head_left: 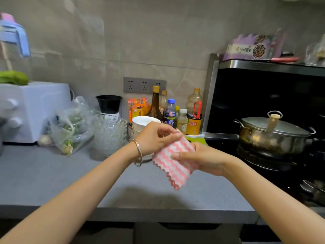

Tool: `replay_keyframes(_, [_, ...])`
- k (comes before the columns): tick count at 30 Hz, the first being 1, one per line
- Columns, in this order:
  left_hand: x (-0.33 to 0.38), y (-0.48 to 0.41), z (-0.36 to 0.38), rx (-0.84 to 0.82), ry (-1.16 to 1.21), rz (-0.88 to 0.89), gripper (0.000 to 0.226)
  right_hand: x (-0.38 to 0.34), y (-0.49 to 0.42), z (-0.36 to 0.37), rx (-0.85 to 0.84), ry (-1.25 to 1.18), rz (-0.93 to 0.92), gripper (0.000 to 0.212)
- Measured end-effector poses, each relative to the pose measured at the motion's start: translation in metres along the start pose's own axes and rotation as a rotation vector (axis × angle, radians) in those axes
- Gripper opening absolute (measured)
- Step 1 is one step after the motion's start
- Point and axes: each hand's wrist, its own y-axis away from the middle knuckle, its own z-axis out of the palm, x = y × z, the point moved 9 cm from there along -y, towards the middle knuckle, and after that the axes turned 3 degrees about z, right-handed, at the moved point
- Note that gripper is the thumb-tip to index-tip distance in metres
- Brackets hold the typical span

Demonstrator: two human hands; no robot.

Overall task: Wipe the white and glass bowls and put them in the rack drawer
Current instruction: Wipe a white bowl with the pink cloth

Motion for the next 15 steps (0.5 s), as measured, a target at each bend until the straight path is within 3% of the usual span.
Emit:
replay_keyframes(3, [-0.026,-0.008,-0.006,0.02,-0.024,-0.047,0.009,0.008,-0.021,0.014,-0.062,-0.146,0.045,0.025])
replay_keyframes(6, [-0.059,-0.019,-0.045,0.271,-0.15,-0.058,0.014,0.023,-0.045,0.008,-0.004,-0.293,0.089,0.013])
replay_keyframes(8, [-0.085,-0.021,-0.067,0.337,-0.347,-0.104,0.03,0.032,-0.059,-0.01,0.096,-0.415,0.102,0.009])
replay_keyframes(11, [-0.125,-0.024,-0.076,0.223,-0.588,-0.16,0.045,0.043,-0.076,-0.038,0.223,-0.502,0.11,0.007])
replay_keyframes(15, [-0.149,-0.037,-0.076,0.097,-0.72,-0.114,0.041,0.047,-0.094,-0.054,0.267,-0.52,0.129,0.003])
